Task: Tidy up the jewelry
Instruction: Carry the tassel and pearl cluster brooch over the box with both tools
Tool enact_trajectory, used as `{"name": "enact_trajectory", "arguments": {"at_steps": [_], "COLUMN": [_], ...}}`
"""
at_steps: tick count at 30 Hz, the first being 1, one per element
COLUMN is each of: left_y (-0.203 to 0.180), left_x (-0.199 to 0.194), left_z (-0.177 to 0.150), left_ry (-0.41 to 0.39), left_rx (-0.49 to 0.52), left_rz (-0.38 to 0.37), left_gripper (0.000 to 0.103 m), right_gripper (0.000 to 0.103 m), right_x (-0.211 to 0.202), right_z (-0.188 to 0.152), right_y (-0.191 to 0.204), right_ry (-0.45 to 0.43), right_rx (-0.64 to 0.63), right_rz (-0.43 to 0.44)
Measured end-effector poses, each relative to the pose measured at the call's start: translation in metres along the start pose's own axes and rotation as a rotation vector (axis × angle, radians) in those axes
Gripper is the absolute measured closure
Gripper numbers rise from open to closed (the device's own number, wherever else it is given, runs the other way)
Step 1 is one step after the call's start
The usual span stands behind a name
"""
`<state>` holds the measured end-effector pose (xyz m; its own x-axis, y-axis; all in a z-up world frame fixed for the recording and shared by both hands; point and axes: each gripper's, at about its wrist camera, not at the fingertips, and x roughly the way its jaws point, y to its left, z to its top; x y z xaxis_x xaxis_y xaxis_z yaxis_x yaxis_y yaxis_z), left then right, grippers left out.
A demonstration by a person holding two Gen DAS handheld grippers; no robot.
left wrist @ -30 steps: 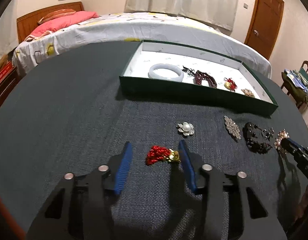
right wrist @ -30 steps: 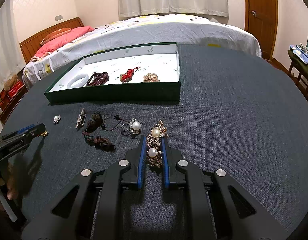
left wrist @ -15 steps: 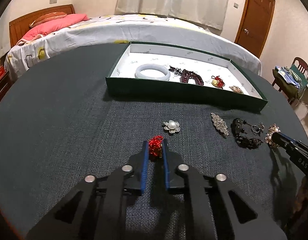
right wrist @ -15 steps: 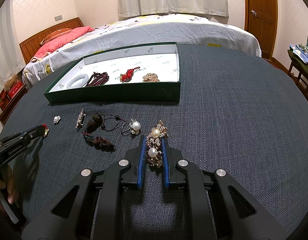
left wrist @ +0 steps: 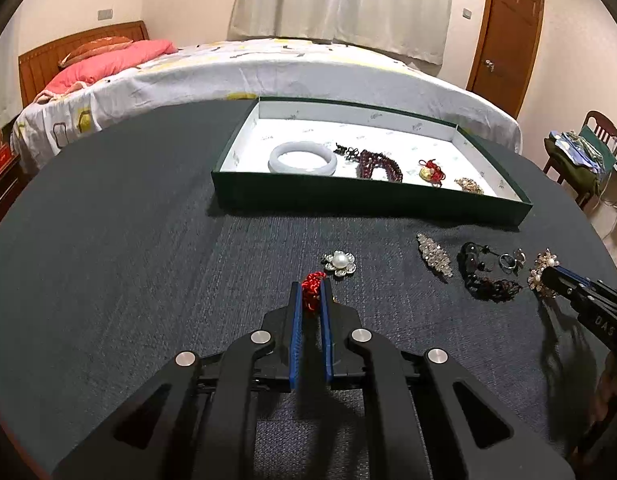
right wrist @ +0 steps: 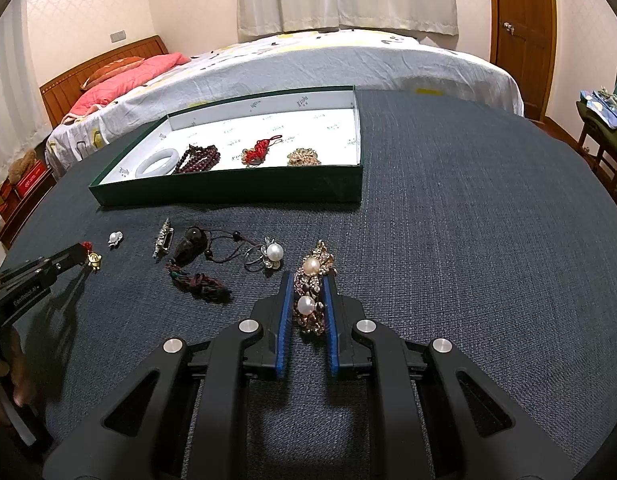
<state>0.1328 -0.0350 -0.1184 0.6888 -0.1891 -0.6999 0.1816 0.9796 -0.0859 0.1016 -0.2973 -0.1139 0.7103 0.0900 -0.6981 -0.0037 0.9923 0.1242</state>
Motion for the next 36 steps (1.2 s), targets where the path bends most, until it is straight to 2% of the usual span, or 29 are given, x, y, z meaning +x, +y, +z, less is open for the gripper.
{"name": "enact_trajectory", "arguments": {"at_steps": [17, 23, 29, 36], "left_y": [-0.005, -0.006, -0.012, -0.016], "left_x": [-0.013, -0.019, -0.023, -0.013], "left_z": [0.009, 0.020, 0.054, 0.107], "left_ry": [-0.041, -0.056, -0.105, -0.186], "left_rx": [0.026, 0.011, 0.009, 0.029], "left_rz": [0.030, 0.004, -0.044, -0.077], "left_gripper": [0.094, 0.094, 0.094, 0.094], "right_gripper": [0.089, 0.089, 0.089, 0.089], "right_x": [-0.012, -0.020, -0.027, -0.024], "right_z": [0.007, 0.018, 0.047, 0.101], "right_y": [0.007, 0.007, 0.012, 0.015], "right_ry": [-0.050, -0.079, -0.139, -0.238], "right_rx": [-0.014, -0.010, -0.022, -0.043], "right_rz": [0.007, 0.023, 0.038, 0.042]}}
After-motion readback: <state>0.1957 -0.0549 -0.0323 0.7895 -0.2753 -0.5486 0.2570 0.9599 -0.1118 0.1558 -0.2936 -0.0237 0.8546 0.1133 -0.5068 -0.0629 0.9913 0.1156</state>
